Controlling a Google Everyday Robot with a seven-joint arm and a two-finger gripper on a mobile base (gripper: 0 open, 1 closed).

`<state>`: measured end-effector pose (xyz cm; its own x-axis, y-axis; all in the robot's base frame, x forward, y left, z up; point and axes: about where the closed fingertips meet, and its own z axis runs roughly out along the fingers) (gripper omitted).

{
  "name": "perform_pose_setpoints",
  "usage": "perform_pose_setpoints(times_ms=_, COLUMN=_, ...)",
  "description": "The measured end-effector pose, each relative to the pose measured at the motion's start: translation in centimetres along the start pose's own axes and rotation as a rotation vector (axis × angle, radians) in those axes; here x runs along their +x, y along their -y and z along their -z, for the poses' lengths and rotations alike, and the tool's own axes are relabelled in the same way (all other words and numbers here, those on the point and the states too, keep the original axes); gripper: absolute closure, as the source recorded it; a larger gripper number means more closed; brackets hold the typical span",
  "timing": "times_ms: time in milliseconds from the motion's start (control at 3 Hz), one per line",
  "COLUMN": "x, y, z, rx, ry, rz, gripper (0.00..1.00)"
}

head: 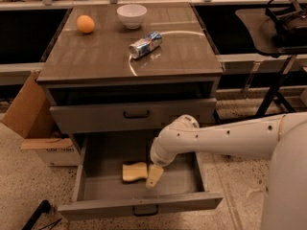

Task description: Pick sponge from middle drawer and place on counter

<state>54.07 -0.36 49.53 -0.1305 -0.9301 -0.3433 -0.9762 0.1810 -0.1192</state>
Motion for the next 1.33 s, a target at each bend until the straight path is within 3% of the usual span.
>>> perform_pose_setpoints(times_ms=667, x=0.2, y=0.3, z=-1.9, rx=-0.001, ry=0.023, rz=-0.009, gripper=0.00)
perform_pose_setpoints(times_ms=1333, x=0.2, y=0.8, z=-6.0, rx=-0.011, ry=0.094, rz=-0.007, gripper=0.00)
